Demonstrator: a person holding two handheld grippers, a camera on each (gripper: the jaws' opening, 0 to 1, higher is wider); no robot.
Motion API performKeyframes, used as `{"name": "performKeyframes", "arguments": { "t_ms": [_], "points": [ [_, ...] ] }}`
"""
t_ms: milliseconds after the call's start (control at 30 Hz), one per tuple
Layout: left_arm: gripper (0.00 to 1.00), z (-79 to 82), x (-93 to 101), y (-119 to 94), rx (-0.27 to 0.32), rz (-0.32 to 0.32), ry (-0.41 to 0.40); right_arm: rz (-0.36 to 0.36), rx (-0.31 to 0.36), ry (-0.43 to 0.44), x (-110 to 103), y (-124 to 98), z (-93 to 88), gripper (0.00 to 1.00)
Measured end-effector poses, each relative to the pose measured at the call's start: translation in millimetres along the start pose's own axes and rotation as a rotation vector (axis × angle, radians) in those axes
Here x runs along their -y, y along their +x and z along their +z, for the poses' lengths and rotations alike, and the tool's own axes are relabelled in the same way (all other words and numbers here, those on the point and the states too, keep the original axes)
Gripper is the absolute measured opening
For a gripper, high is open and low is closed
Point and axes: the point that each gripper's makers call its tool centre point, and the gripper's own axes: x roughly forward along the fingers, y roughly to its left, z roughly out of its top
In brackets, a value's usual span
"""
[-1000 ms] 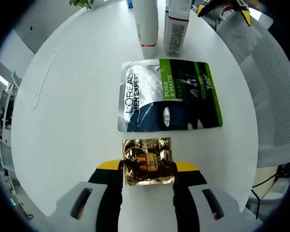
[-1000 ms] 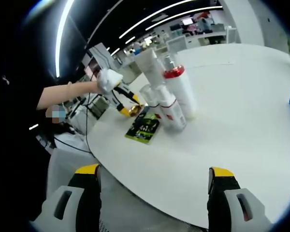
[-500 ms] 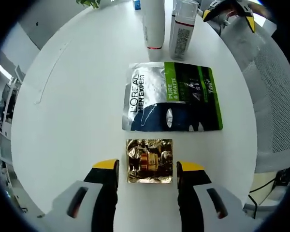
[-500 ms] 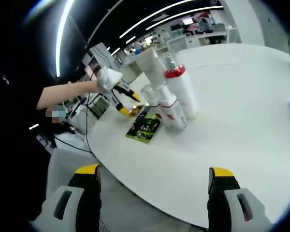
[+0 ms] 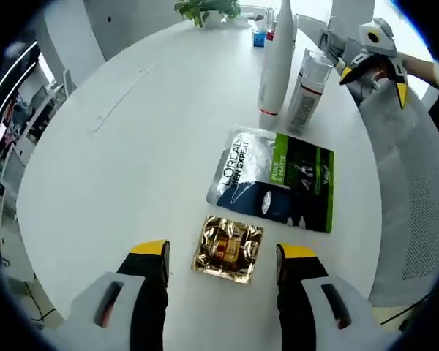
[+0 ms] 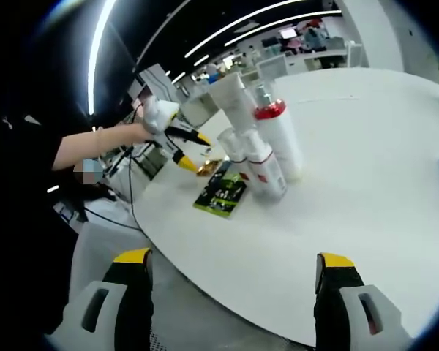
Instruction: Arrange the skincare products in the storage area until every visible bottle or jar stands upright without overlapping.
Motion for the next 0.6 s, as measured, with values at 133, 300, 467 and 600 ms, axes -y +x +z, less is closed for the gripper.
{"name": "performKeyframes", "arguments": {
  "t_ms": [133, 300, 467, 600],
  "points": [
    [0.58, -3.1, 3.9, -4.4, 0.056, 0.051, -0.068, 0.005, 0.002, -0.002, -1.8, 0.0, 0.6, 0.96],
    [0.60, -7.8, 16.5, -15.2, 0.076, 0.086, -0.095, 0.016, -0.001, -0.014, -4.2, 1.1, -0.1, 0.97],
    [0.66, -9.5, 25.7, -25.2, 0.098, 0.111, -0.118, 0.016, -0.004, -0.033, -4.3, 2.8, -1.5, 0.97],
    [0.72, -13.2, 39.3, -30.2, 0.110, 0.103, -0.123, 0.018, 0.002, -0.044, -4.9, 3.3, -0.8, 0.97]
  ]
}}
